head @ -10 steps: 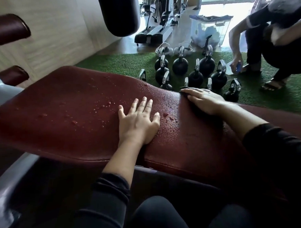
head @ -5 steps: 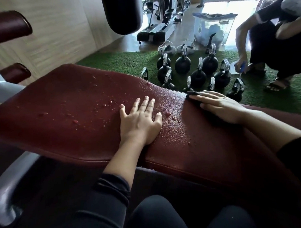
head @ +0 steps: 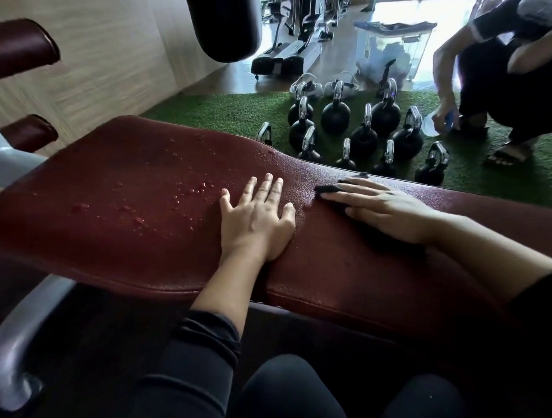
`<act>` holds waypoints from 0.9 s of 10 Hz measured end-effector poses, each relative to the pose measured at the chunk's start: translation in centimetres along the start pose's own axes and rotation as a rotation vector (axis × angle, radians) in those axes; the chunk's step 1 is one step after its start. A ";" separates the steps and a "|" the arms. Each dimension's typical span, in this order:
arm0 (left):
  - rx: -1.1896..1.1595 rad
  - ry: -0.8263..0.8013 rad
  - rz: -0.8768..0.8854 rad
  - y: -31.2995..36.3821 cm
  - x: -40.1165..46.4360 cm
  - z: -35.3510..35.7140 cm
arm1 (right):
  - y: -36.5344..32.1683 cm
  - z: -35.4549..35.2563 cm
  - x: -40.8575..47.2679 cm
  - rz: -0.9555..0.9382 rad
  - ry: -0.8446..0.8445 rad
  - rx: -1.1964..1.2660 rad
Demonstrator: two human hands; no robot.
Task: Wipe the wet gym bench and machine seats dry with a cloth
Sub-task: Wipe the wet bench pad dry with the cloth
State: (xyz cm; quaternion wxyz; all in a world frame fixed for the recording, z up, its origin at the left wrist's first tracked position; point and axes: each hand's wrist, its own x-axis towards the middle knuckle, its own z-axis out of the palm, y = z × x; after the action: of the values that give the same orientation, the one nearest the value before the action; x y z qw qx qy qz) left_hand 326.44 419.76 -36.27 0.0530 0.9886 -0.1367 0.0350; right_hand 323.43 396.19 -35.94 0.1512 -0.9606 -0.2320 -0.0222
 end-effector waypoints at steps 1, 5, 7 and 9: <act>0.001 0.000 -0.002 0.0 0.0 0.0 | 2.9 -0.5 0.6 0.184 -0.005 -0.057; 0.019 -0.021 -0.008 0.2 0.0 -0.3 | -6.3 2.5 0.4 0.399 0.028 -0.067; 0.010 -0.040 0.011 0.1 -0.3 -0.5 | -10.0 3.5 -3.0 0.457 0.103 -0.117; -0.100 -0.022 0.092 -1.7 -2.5 -1.9 | -10.2 3.3 -2.8 0.488 0.118 -0.120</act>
State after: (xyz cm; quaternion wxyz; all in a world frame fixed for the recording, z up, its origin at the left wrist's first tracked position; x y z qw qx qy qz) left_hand 324.37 422.29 -34.73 0.0991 0.9777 -0.1841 0.0198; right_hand 316.21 404.54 -36.58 0.1084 -0.9924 0.0177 -0.0549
